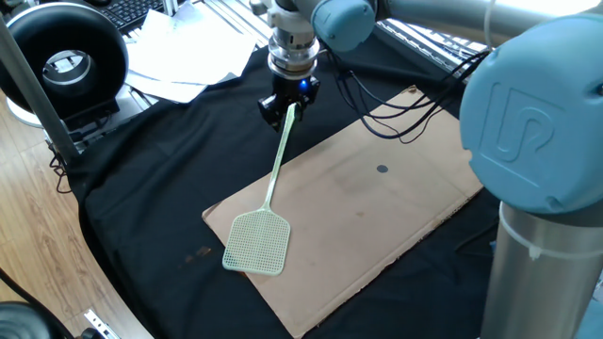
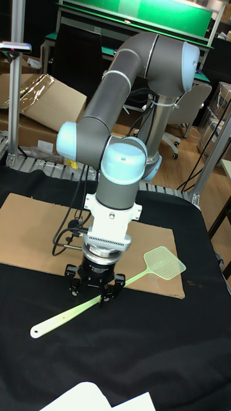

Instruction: Swat with a flyswatter

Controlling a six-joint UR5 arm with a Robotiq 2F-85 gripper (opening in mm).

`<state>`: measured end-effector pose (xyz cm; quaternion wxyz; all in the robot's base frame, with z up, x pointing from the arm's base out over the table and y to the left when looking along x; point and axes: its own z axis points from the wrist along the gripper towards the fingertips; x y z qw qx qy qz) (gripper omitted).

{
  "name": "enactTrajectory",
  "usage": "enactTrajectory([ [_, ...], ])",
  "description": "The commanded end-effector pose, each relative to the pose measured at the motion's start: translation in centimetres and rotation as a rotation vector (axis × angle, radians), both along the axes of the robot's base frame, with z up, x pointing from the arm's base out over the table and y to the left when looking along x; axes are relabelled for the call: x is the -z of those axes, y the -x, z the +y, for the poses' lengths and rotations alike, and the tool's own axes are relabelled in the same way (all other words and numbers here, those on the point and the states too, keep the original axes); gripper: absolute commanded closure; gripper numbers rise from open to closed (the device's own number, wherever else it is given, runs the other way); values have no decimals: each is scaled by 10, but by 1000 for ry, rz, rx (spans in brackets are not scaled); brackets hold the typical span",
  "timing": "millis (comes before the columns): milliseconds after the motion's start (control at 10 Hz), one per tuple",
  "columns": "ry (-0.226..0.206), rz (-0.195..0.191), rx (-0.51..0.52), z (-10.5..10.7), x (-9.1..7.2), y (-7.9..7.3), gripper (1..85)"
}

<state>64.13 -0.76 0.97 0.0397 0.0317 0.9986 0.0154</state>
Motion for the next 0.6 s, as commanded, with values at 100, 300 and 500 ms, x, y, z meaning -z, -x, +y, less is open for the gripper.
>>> enactTrajectory([
  [100, -14, 2, -1, -4, 3, -2, 327],
  [300, -18, 3, -7, -7, 6, -2, 333],
  [500, -18, -2, -12, -10, 11, -2, 337],
])
